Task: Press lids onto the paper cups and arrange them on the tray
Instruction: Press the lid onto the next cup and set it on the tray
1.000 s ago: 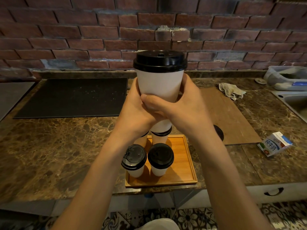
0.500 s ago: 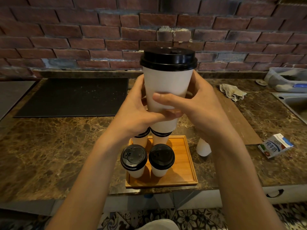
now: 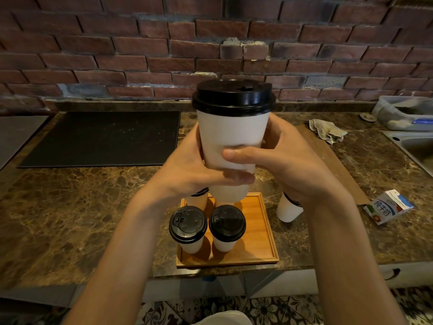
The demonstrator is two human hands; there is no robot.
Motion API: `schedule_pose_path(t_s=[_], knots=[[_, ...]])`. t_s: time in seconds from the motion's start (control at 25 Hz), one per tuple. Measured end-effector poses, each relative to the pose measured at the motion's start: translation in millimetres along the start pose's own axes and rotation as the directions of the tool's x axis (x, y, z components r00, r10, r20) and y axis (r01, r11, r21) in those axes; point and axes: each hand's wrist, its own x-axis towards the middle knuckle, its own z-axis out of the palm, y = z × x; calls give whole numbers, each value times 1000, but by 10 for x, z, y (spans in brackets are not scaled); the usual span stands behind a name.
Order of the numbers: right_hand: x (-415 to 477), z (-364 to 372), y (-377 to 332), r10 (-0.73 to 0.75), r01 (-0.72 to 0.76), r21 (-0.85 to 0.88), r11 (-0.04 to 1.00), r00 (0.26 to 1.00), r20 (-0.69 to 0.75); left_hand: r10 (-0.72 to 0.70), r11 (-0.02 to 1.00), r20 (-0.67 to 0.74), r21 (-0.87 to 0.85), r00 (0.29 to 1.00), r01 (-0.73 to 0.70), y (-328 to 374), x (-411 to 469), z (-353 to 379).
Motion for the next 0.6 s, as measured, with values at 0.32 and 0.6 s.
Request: schedule_pose_path(t_s=[0.32, 0.6], knots=[[14, 26, -80, -1, -3, -97, 995, 999, -47, 33, 999, -96, 8, 995, -33, -25, 26, 37], [28, 75, -112, -28, 7, -153, 988, 991, -130, 132, 991, -174, 41, 976, -127, 16, 57, 115]])
